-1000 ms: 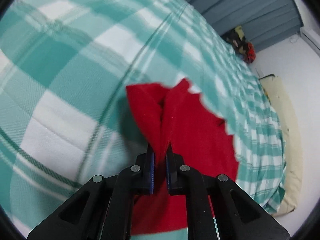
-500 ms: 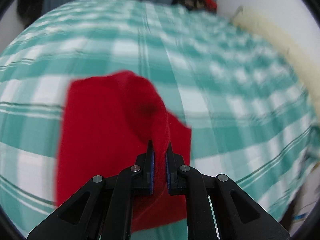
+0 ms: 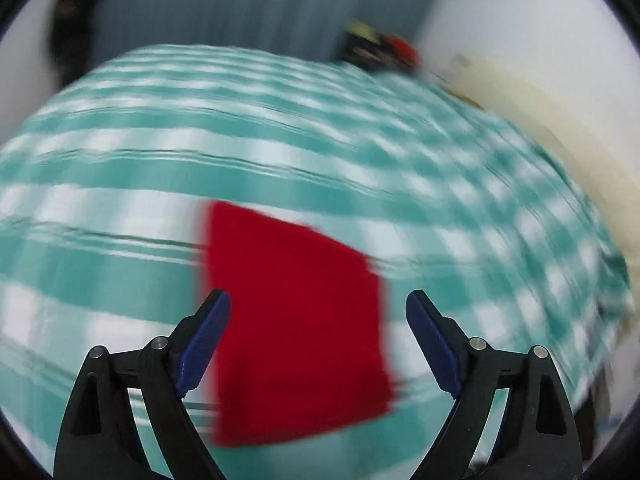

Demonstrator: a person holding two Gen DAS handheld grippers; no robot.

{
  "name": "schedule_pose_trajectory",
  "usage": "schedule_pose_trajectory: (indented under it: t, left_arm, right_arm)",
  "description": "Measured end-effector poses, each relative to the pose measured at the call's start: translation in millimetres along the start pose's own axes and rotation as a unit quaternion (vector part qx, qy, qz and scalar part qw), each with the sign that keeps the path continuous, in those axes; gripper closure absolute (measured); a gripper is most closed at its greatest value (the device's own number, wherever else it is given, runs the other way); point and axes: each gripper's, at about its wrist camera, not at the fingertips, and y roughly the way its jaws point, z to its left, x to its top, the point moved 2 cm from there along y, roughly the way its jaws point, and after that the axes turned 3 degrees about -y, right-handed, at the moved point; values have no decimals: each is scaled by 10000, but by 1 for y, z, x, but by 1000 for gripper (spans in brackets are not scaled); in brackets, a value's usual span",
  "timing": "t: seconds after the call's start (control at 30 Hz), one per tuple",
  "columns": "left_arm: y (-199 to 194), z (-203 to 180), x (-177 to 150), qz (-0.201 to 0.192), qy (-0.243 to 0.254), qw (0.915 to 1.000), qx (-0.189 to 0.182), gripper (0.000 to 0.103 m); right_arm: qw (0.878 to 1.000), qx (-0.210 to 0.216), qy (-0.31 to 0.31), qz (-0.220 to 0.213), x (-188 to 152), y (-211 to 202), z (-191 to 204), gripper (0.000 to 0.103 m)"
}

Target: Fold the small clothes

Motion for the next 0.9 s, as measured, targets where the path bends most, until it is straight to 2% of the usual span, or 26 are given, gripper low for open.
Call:
schedule_pose_trajectory:
  t: [0.03,0.07,0.1,0.13,0.2,0.23,0.27,0.33,0.37,0.43,0.5,0.57,0.6,0.63,0.7,0.73,0.8,0.87,0.9]
  left_arm:
    - [2,21,0,-23,-147,9995,268,22]
    - [6,31,-4,27,-168,9991,378,31]
    - [13,37,-12,109,-104,9989,444,33]
    - [20,35,-20,192,30,9986,492,34]
    - [43,20,-49,442,620,9955,567,34]
    - [63,6,-73,772,1136,9885,632,33]
    - [71,-1,-87,894,1424,9830,742,31]
    - [71,-14,-110,568,2022,9708,1158,26]
    - [66,-16,-114,454,2107,9694,1173,24]
    - [60,-10,-111,503,1902,9750,1030,23]
    - [53,2,-103,618,1550,9831,758,22]
    - [47,14,-99,687,1261,9882,527,22]
    - [41,21,-99,684,1183,9894,483,22]
    - [39,23,-101,678,1153,9899,479,20]
    - [28,34,-108,675,1121,9900,518,20]
    - [22,39,-113,666,1116,9900,540,20]
    - [12,44,-114,573,1040,9915,530,20]
    - [0,50,-108,386,768,9955,387,20]
    - [-1,49,-104,325,648,9968,332,20]
  right_arm:
    - [10000,-11,-8,-5,0,0,0,21]
    - [10000,-20,-17,-10,0,0,1,21]
    - [10000,-27,-21,-10,0,0,1,21]
    - [10000,-30,-15,-5,0,0,1,21]
    - [10000,-40,-12,87,3,-1,1,21]
    - [9997,-52,17,233,7,-4,2,21]
    - [9993,-52,70,364,12,-7,2,21]
    - [9982,149,389,422,31,-19,-1,22]
    - [9975,358,533,285,43,-25,-3,22]
    - [9958,705,586,-74,83,-32,2,25]
    - [9938,1022,388,-208,124,-26,15,33]
    - [9894,1442,185,-20,158,-3,31,49]
    - [9880,1532,79,189,169,13,38,53]
    - [9878,1505,-45,407,174,32,45,62]
    - [9827,1590,-259,916,171,69,51,99]
    - [9822,1509,-357,1059,167,76,49,100]
    - [9849,1409,-389,926,163,65,39,100]
    - [9877,1304,-173,845,153,57,21,100]
    - [9868,1251,-25,1026,142,65,11,100]
